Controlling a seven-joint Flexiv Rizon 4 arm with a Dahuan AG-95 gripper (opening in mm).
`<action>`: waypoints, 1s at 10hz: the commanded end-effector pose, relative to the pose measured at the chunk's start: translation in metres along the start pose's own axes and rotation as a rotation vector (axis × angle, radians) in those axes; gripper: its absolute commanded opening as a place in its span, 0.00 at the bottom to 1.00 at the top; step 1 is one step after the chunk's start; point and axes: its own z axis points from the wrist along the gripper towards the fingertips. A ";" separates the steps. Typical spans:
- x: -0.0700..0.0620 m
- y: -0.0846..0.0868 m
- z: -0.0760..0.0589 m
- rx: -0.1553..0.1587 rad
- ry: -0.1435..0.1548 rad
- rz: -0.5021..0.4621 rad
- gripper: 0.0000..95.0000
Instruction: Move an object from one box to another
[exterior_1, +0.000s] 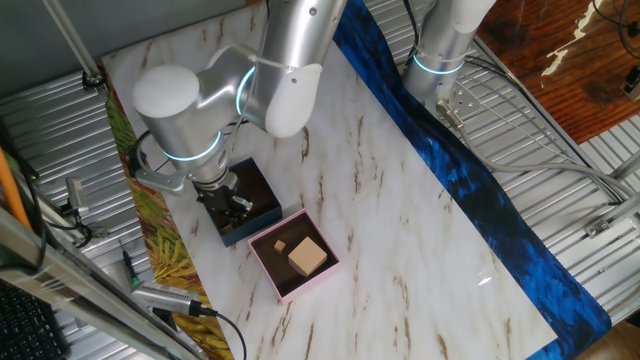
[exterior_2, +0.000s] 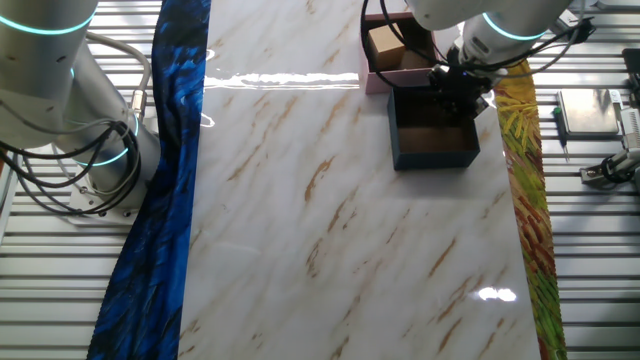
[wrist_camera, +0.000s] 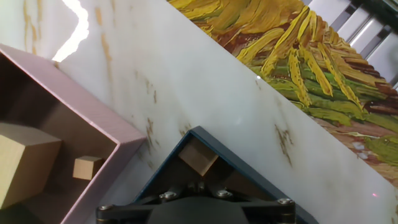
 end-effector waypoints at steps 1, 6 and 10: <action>-0.001 0.000 0.000 0.007 0.002 0.001 0.00; -0.001 0.000 0.000 0.016 0.009 0.012 0.00; -0.001 0.000 0.000 0.025 0.017 0.018 0.00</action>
